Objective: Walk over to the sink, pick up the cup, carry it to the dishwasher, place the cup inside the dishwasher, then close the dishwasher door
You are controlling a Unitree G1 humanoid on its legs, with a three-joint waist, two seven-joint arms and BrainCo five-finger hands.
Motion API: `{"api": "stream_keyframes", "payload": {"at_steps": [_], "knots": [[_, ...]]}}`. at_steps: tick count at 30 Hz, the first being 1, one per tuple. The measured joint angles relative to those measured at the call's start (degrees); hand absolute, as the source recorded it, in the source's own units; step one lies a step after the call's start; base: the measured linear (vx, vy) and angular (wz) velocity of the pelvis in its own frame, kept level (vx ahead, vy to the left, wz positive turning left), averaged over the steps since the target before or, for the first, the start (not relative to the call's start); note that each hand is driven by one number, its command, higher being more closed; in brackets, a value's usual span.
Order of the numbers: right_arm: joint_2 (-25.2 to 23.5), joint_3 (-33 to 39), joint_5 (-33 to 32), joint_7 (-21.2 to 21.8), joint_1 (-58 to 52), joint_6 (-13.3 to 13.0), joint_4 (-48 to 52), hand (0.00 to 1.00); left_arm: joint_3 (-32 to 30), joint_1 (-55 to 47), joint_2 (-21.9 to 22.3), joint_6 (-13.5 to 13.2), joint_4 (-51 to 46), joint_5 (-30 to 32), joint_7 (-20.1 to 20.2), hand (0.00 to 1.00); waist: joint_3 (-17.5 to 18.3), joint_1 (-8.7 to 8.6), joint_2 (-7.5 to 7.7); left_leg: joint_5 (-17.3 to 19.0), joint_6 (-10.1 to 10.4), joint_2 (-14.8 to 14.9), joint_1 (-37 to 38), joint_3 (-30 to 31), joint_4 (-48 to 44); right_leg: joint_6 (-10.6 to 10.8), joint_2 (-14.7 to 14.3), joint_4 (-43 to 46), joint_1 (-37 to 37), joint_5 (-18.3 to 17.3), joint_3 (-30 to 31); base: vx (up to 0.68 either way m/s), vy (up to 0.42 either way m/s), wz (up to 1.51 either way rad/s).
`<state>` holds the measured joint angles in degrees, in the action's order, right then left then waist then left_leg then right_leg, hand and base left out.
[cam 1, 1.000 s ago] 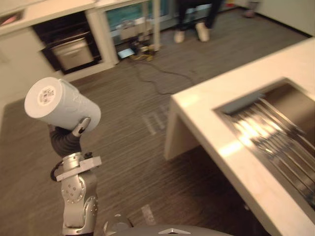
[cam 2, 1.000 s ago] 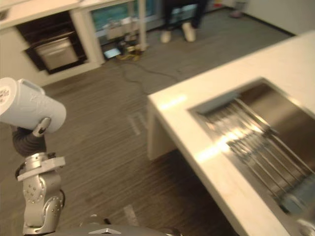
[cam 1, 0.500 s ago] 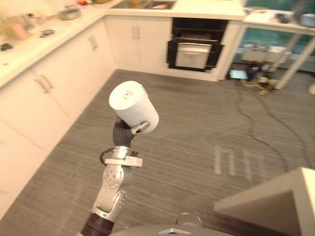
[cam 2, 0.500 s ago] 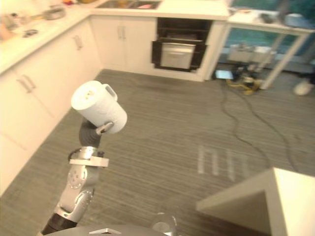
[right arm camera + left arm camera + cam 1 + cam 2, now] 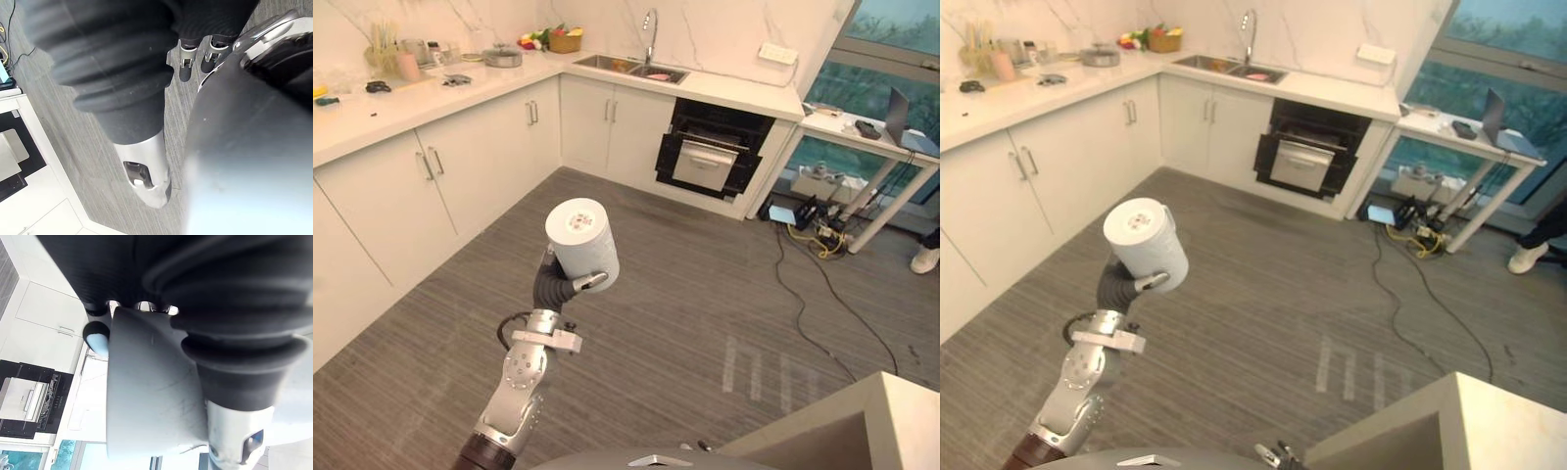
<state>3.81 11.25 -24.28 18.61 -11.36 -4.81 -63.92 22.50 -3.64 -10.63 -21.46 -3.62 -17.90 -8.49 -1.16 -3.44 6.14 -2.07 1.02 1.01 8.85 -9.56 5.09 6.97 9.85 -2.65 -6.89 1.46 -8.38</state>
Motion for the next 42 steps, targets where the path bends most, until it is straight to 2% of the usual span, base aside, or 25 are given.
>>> {"api": "stream_keyframes", "payload": {"at_steps": [12, 13, 14, 15, 16, 17, 18, 19, 20, 23, 25, 26, 27, 28, 29, 30, 33, 34, 35, 36, 37, 38, 39, 41, 42], "knots": [[0.09, 1.17, -1.29, -0.01, -1.42, 2.19, 0.25, 0.0, -9.14, -2.87, 1.88, 0.02, -0.08, -1.56, -1.52, 1.0, 0.99, -0.08, -0.52, 1.23, 1.7, 0.22, 0.02, 0.46, -0.5, -1.03, -0.31, 0.2, -0.81, -1.14, -0.64, 0.09, -0.004, 0.04], [-0.12, 2.5, -1.39, 0.03, -1.43, 2.59, 0.23, 0.0, -10.12, -3.6, 2.63, 0.01, -0.49, -2.26, -1.67, 1.0, 0.8, -0.04, -0.7, 2.44, 1.96, 0.46, -0.57, 0.79, -2.12, -1.02, -0.3, 1.66, -0.67, -2.23, -0.73, 0.02, -0.038, 0.15], [-0.5, 3.42, -1.76, 0.02, -1.43, 2.64, 0.33, 0.0, -11.14, -4.36, 3.64, 0.02, -1.04, -2.31, -1.83, 1.0, 0.53, 0.22, -0.87, 6.46, 2.03, 1.27, -3.24, 1.32, -9.23, -1.11, -0.28, 4.22, -0.22, -3.93, -1.06, 0.01, -0.047, 0.13], [-0.51, 3.42, -1.79, 0.02, -1.42, 2.64, 0.34, 0.0, -11.15, -4.4, 3.66, 0.02, -1.06, -2.31, -1.83, 1.0, 0.53, 0.23, -0.88, 6.56, 2.04, 1.3, -3.37, 1.32, -9.4, -1.11, -0.29, 4.28, -0.19, -3.97, -1.07, 0.02, -0.059, 0.07], [-0.04, 3.35, -2.71, 0.04, -1.46, 2.96, 1.82, 0.0, -11.67, -6.27, 5.37, 0.02, -4.93, -2.94, -1.99, 1.0, -0.63, 1.28, -2.62, 13.96, 3.66, 4.87, -8.09, 1.73, -24.43, -1.32, -1.92, 9.65, 0.22, -7.7, -1.29, -0.02, -0.034, 0.1], [0.24, 3.33, -3.3, 0.04, -2.01, 3.25, 2.59, 0.0, -11.69, -7.36, 6.03, -0.01, -8.41, -3.04, -1.86, 1.0, -1.5, 1.75, -3.77, 16.24, 3.83, 7.61, -13.16, 1.35, -37.04, -1.71, -3.08, 12.95, 0.87, -10.65, -1.46, -0.06, -0.03, 0.11], [0.49, 3.33, -3.55, 0.04, -2.02, 3.36, 2.78, 0.0, -11.68, -7.88, 6.38, -0.05, -9.88, -3.1, -1.73, 1.0, -1.86, 2.03, -4.32, 16.02, 3.92, 9.0, -15.62, 1.25, -42.62, -1.87, -3.71, 14.37, 0.95, -11.67, -1.48, -0.09, -0.032, 0.05], [1.31, 3.31, -3.56, 0.04, -2.02, 3.64, 3.22, 0.0, -12.01, -9.15, 7.29, -0.22, -12.08, -3.28, -1.15, 1.0, -2.32, 2.95, -5.77, 14.5, 5.04, 11.61, -19.31, 1.28, -51.04, -2.43, -4.72, 15.73, 0.48, -12.82, -1.19, -0.06, -0.024, -0.03], [1.23, 3.58, -3.58, 0.05, -1.88, 3.82, 3.21, 0.0, -12.82, -9.88, 7.51, -0.31, -12.48, -3.29, -0.79, 1.0, -2.87, 3.0, -5.57, 13.35, 5.57, 12.71, -20.95, 1.42, -54.48, -2.86, -4.81, 15.46, -0.44, -13.17, -0.9, 0.0, 0.0, 0.0], [1.56, 6.04, -4.92, 0.07, -0.96, 3.76, 3.42, 0.0, -15.17, -9.86, 7.42, -0.34, -10.88, -4.09, 1.01, 1.0, -3.94, 2.9, -5.87, 17.97, 3.85, 11.14, -21.01, -1.28, -48.26, -2.27, -2.61, 14.71, -2.33, -13.74, -0.67, 0.03, 0.071, 0.1], [2.97, 8.13, -5.09, 0.25, 0.68, 3.21, 3.2, 0.0, -16.13, -10.26, 7.69, -0.34, -10.84, -4.42, 1.49, 1.0, -5.63, 2.79, -7.52, 15.39, 4.38, 6.66, -20.67, 1.27, -31.88, -1.59, -0.67, 11.34, -3.18, -14.12, 1.15, 0.05, 0.185, -0.11], [4.34, 8.24, -5.06, 0.37, 1.09, 2.93, 2.82, 0.0, -16.59, -10.82, 8.56, -0.39, -10.45, -4.42, 1.51, 1.0, -5.75, 3.43, -8.72, 11.27, 4.94, 5.49, -19.4, 2.26, -27.81, -1.47, -0.94, 7.39, -4.62, -14.15, 3.28, 0.19, 0.195, -0.5], [4.63, 8.18, -5.05, 1.0, 1.57, 2.31, 2.27, 0.0, -17.95, -10.84, 9.8, -0.5, -8.69, -4.41, 1.38, 1.0, -6.4, 4.05, -10.97, 11.78, 4.88, 5.38, -18.74, 2.77, -28.28, 0.05, -3.57, 10.84, -5.62, -14.81, 4.85, 0.3, 0.164, -0.63], [3.88, 8.04, -5.04, 1.82, 1.88, 1.79, 2.26, 0.0, -18.85, -11.09, 9.7, -0.6, -8.0, -4.42, 1.17, 1.0, -7.09, 4.47, -10.33, 13.35, 4.78, 4.86, -18.82, 3.18, -30.1, -0.54, -4.48, 14.43, -5.14, -15.06, 6.0, 0.3, 0.056, -0.66], [3.09, 7.81, -5.04, 2.27, 2.03, 1.12, 2.25, 0.0, -19.76, -11.64, 9.33, -1.06, -7.78, -4.42, 1.21, 1.0, -7.43, 5.29, -8.72, 14.3, 3.17, 3.49, -19.04, 3.31, -31.87, -1.78, -4.93, 15.81, -5.87, -16.46, 6.44, 0.27, 0.031, -0.76], [2.89, 7.58, -5.08, 2.23, 2.56, 0.6, 2.21, 0.0, -20.3, -11.98, 8.93, -1.74, -6.95, -4.57, 1.48, 1.0, -7.65, 6.11, -7.56, 16.09, 0.12, 2.15, -20.13, 3.42, -34.97, -2.93, -4.03, 15.4, -6.31, -18.5, 6.3, 0.22, 0.06, -0.58], [2.35, 7.91, -5.17, 2.13, 1.48, -1.21, 2.11, 0.0, -19.5, -11.73, 8.01, -1.73, -5.59, -4.56, 4.14, 1.0, -6.23, 4.84, -5.52, 19.42, -1.42, 0.02, -20.63, 2.84, -38.09, -1.86, -1.67, 16.42, -5.81, -20.14, 6.31, 0.25, 0.132, -0.09], [2.0, 8.55, -5.16, 2.17, -0.12, -1.86, 2.1, 0.0, -19.06, -11.24, 7.71, -1.7, -5.58, -4.6, 5.63, 1.0, -4.56, 4.94, -5.07, 20.24, -2.26, -0.78, -20.48, 2.12, -37.34, -0.94, -0.85, 19.09, -4.54, -20.62, 6.31, 0.29, 0.104, -0.13], [1.4, 9.75, -5.09, 2.16, -0.97, -2.52, 1.84, 0.0, -18.93, -9.9, 7.15, -1.65, -5.39, -4.67, 6.67, 1.0, -4.26, 5.27, -5.0, 20.78, -3.6, -0.98, -18.88, 0.87, -36.29, 0.88, 0.31, 29.25, -1.01, -21.51, 6.06, 0.29, 0.092, -0.14], [1.02, 9.91, -5.06, 2.19, -1.09, -2.73, 1.69, 0.0, -18.95, -9.42, 6.91, -1.37, -5.33, -4.67, 6.89, 1.0, -4.41, 5.31, -4.68, 21.03, -3.98, -1.53, -17.31, 0.52, -35.64, 2.92, 1.16, 36.65, 1.06, -20.41, 5.78, 0.33, 0.096, -0.35], [0.15, 10.55, -5.01, 2.33, -1.63, -3.28, 1.6, 0.0, -18.55, -9.33, 5.82, -0.54, -6.34, -5.06, 6.86, 1.0, -4.58, 5.16, -3.29, 21.81, -4.27, -3.43, -12.81, -0.25, -32.5, 3.71, 3.77, 46.27, 4.31, -15.65, 4.99, 0.36, 0.116, -0.38], [-0.33, 10.84, -4.82, 2.46, -2.61, -4.17, 1.65, 0.0, -16.63, -9.51, 4.85, -0.13, -7.27, -4.94, 6.75, 1.0, -4.65, 4.83, -4.39, 21.81, -4.42, -4.02, -8.35, -0.52, -28.35, 3.44, 4.46, 55.02, 8.31, -8.41, 6.14, 0.43, 0.151, -0.37], [-0.54, 10.92, -4.36, 2.54, -2.88, -4.39, 1.67, 0.0, -15.56, -9.37, 4.8, 0.0, -7.63, -4.7, 6.5, 1.0, -4.31, 4.5, -4.67, 21.43, -5.02, -3.99, -6.45, -0.38, -26.53, 3.13, 4.05, 58.66, 10.42, -7.57, 6.36, 0.36, 0.125, -0.2], [-2.02, 11.35, -3.42, 2.67, -2.61, -5.76, 3.49, 0.0, -12.7, -7.82, 4.26, 0.21, -9.49, -4.24, 4.96, 1.0, -4.2, 2.69, -5.0, 21.04, -5.18, -3.81, 0.21, 0.42, -20.31, -0.55, 1.48, 65.04, 19.17, -14.17, 3.76, 0.36, 0.055, -0.01], [-2.4, 11.36, -3.43, 2.61, -2.67, -6.09, 4.17, 0.0, -12.01, -6.85, 4.33, 0.42, -9.46, -4.25, 4.95, 1.0, -4.14, 2.48, -5.17, 20.95, -5.03, -3.69, 1.46, 0.71, -19.21, -1.31, 0.94, 64.55, 21.13, -15.45, 2.36, 0.48, -0.011, 0.32]]}}
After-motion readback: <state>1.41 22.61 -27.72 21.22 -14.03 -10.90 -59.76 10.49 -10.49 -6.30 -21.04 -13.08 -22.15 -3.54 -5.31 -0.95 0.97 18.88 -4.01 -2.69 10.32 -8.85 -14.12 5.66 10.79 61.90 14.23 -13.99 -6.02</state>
